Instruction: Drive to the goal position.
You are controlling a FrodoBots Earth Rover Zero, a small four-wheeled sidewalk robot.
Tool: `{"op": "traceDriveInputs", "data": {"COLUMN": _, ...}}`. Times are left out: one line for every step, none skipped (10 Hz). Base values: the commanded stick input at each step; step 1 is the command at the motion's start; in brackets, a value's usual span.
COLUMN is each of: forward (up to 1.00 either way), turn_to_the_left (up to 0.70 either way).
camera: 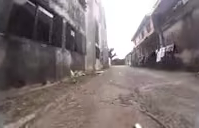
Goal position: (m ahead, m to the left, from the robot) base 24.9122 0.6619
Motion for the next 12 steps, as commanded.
{"op": "traceDriveInputs", "data": {"forward": 1.0, "turn_to_the_left": 0.0}}
{"op": "traceDriveInputs", "data": {"forward": 1.0, "turn_to_the_left": 0.0}}
{"op": "traceDriveInputs", "data": {"forward": 1.0, "turn_to_the_left": 0.0}}
{"op": "traceDriveInputs", "data": {"forward": 1.0, "turn_to_the_left": 0.0}}
{"op": "traceDriveInputs", "data": {"forward": 1.0, "turn_to_the_left": 0.0}}
{"op": "traceDriveInputs", "data": {"forward": 1.0, "turn_to_the_left": 0.0}}
{"op": "traceDriveInputs", "data": {"forward": 1.0, "turn_to_the_left": 0.0}}
{"op": "traceDriveInputs", "data": {"forward": 1.0, "turn_to_the_left": 0.0}}
{"op": "traceDriveInputs", "data": {"forward": 1.0, "turn_to_the_left": 0.0}}
{"op": "traceDriveInputs", "data": {"forward": 1.0, "turn_to_the_left": 0.0}}
{"op": "traceDriveInputs", "data": {"forward": 1.0, "turn_to_the_left": 0.0}}
{"op": "traceDriveInputs", "data": {"forward": 1.0, "turn_to_the_left": 0.0}}
